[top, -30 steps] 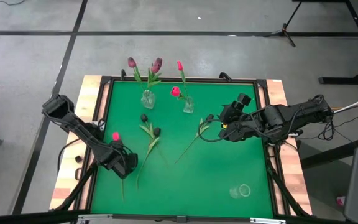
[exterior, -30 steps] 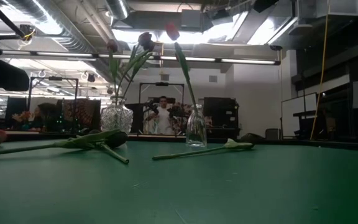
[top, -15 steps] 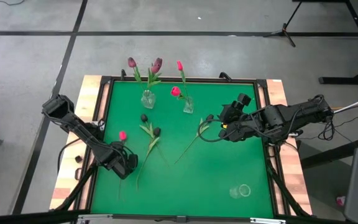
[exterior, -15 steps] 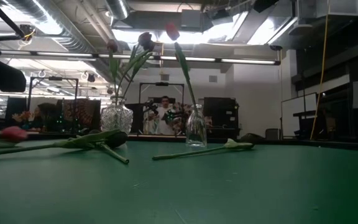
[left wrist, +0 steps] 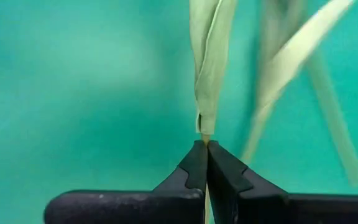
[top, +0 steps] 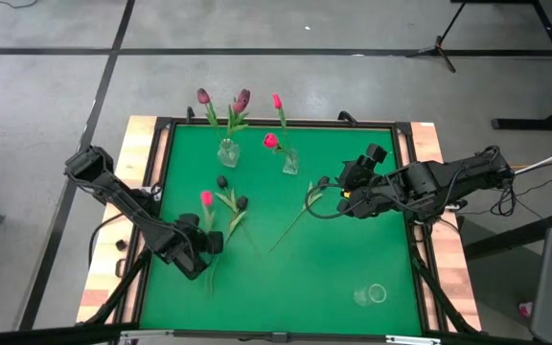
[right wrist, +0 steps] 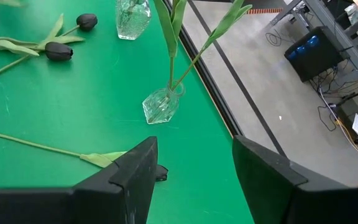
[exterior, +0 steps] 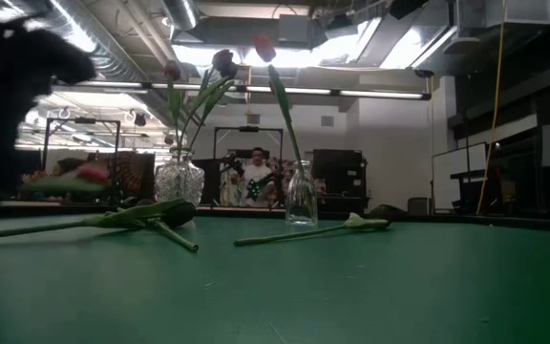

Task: Sort flowers into vase by color
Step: Put the red tulip into the top right transparent vase

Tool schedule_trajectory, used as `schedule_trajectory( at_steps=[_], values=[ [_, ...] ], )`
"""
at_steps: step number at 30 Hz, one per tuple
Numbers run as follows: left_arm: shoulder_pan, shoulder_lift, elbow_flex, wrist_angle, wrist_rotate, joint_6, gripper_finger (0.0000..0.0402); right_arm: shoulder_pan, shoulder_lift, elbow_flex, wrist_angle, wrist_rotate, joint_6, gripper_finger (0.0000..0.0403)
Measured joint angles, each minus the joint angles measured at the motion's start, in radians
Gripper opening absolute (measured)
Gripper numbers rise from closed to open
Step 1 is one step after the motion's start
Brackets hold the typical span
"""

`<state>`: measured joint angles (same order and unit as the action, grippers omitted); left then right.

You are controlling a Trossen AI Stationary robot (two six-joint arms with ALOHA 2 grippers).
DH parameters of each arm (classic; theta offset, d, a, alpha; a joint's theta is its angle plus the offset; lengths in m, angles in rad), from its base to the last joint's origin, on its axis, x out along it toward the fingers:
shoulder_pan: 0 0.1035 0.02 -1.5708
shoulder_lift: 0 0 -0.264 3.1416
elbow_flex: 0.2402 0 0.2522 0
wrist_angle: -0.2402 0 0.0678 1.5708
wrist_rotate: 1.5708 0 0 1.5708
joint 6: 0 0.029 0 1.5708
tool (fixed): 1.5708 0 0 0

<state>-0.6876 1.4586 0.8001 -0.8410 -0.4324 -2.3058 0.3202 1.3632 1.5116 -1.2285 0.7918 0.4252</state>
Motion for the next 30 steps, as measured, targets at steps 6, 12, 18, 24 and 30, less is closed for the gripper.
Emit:
schedule_trajectory(
  at_steps=[6,12,18,24,30],
  values=[
    [0.005,-0.001,0.062,-0.075,-0.377,-0.011,0.0,0.0,0.0,0.0,0.0,0.009,0.0,0.0209],
    [0.075,-0.001,0.083,-0.013,-0.749,0.118,0.0,0.0,0.0,0.0,0.0,0.013,0.0,0.0209],
    [0.168,-0.001,0.128,0.242,-0.945,0.642,0.0,0.0,0.0,0.0,0.0,0.022,-0.005,0.0209],
    [0.255,-0.001,0.193,0.588,-1.03,1.261,0.0,0.0,0.0,0.0,0.0,0.024,-0.005,0.0209],
    [0.292,-0.001,0.266,0.787,-1.025,1.623,0.0,0.0,0.0,0.0,0.0,0.034,-0.01,0.0209]
  ],
)
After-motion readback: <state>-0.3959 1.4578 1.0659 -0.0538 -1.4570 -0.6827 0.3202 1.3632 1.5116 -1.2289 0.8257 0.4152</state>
